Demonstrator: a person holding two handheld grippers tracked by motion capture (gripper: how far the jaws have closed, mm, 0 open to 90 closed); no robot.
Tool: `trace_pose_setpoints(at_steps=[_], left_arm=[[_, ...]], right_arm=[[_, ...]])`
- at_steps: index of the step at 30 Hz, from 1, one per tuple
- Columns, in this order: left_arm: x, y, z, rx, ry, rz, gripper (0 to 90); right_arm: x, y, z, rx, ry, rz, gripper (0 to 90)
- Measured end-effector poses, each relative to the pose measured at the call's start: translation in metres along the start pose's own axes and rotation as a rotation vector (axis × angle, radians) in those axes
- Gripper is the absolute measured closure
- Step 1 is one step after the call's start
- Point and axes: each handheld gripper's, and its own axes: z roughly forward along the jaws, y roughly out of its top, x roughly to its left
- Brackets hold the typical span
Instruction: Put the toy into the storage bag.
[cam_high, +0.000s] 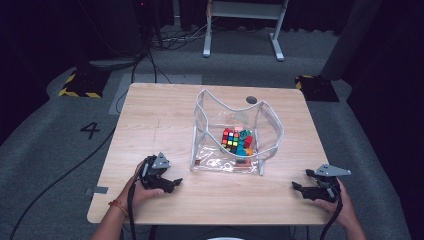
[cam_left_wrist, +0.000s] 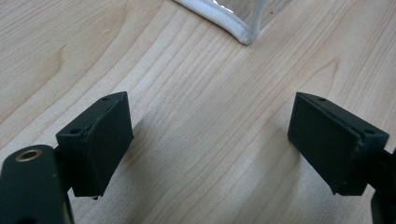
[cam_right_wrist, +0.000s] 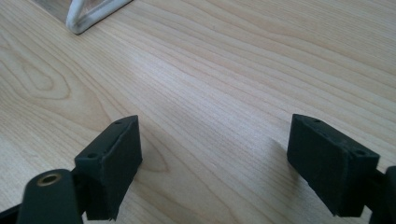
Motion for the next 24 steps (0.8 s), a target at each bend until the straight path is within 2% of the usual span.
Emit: trace_pose_setpoints(at_steps=[6,24], left_arm=[[0.0009,0.0005,0.0002,0.002,0.000,0.009,14.0],[0.0004,0.0007,0.0005,0.000,0.003,0.003,13.9]], right_arm=[[-0.0002,0.0000,0.0001,0.000,0.001,0.001,17.8],[-0.0002,0.0000,0.0001,0.000,0.001,0.001,17.8]])
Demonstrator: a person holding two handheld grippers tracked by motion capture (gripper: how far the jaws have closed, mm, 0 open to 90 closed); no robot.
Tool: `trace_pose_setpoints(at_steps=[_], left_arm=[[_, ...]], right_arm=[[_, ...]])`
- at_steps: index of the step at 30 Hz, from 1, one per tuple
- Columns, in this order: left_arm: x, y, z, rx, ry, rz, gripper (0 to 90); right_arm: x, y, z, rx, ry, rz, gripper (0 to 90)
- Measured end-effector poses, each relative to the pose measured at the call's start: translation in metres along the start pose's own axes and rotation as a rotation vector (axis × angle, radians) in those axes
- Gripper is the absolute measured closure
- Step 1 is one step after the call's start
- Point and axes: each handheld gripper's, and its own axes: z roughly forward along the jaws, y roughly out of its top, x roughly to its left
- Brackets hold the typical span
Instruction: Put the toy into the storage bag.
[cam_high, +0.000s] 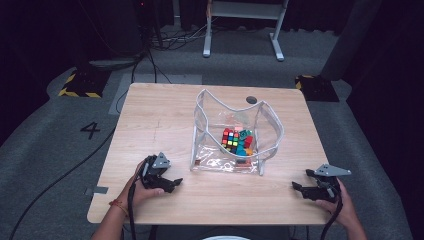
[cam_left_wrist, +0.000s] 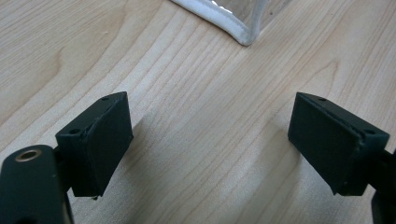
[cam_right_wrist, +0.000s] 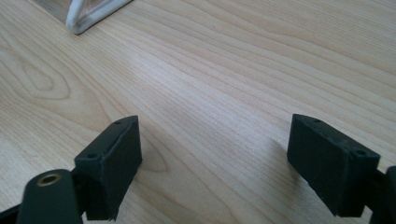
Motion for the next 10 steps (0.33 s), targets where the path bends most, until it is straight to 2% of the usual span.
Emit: trace_pose_setpoints(at_steps=[10], left_arm=[[0.0008,0.0004,-0.0001,0.000,0.008,0.009,13.9]], right_arm=[[0.0000,0.0001,0.0002,0.002,0.004,-0.009,16.2]])
